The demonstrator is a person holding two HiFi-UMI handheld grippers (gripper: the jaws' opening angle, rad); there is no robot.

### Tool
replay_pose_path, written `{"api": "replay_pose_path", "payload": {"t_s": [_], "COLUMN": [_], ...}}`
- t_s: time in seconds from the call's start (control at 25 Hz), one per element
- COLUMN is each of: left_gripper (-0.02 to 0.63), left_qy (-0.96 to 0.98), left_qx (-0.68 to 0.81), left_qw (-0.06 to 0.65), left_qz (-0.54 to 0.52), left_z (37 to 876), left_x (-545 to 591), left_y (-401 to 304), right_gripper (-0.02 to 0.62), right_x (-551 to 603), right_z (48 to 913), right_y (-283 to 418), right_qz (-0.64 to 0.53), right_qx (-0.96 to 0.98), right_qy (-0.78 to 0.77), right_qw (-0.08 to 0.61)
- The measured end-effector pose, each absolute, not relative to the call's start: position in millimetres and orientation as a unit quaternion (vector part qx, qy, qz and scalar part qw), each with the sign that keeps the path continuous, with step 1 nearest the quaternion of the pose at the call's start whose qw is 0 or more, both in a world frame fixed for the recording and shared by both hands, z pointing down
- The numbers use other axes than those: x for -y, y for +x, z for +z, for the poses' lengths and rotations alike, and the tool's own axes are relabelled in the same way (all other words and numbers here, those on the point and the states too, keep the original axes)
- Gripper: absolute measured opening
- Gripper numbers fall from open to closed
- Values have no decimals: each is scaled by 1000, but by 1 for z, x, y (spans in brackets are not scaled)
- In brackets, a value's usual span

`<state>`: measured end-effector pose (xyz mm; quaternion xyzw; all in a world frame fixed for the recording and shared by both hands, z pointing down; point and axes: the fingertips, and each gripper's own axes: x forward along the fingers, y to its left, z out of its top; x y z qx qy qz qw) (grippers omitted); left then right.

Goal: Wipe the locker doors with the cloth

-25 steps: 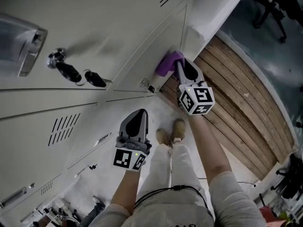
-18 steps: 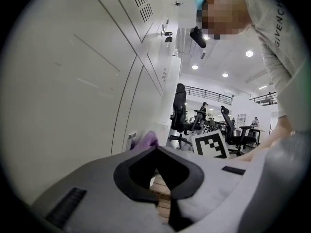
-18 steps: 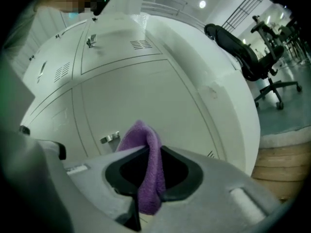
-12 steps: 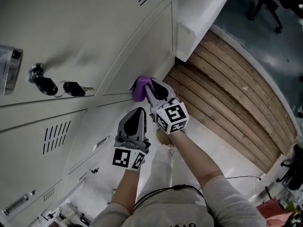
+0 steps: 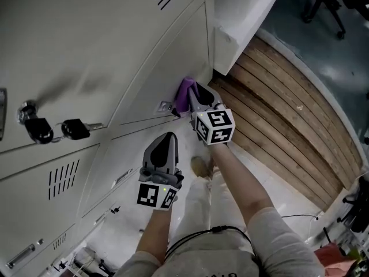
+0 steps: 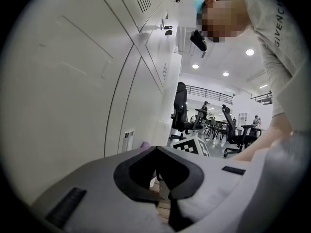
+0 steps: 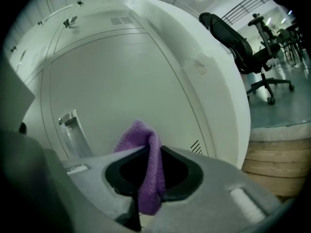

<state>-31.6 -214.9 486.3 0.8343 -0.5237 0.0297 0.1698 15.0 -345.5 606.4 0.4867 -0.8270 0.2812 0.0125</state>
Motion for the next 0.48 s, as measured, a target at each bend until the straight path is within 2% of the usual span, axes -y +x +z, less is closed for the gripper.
{"api": "replay_pose_path", "payload": {"t_s": [0.48], "left_gripper": [-2], "left_qy": [823], "left_qx": [538], "left_qw": [177], "left_qz": [39], "left_z": [500], "left_x": [221], "left_y": [-38], "right_gripper": [48], "right_x": [413], "right_z": [641], "right_y": [72], "right_qz": [270], "right_qx": [792], "right_qy": [545], "right_qw": [50]}}
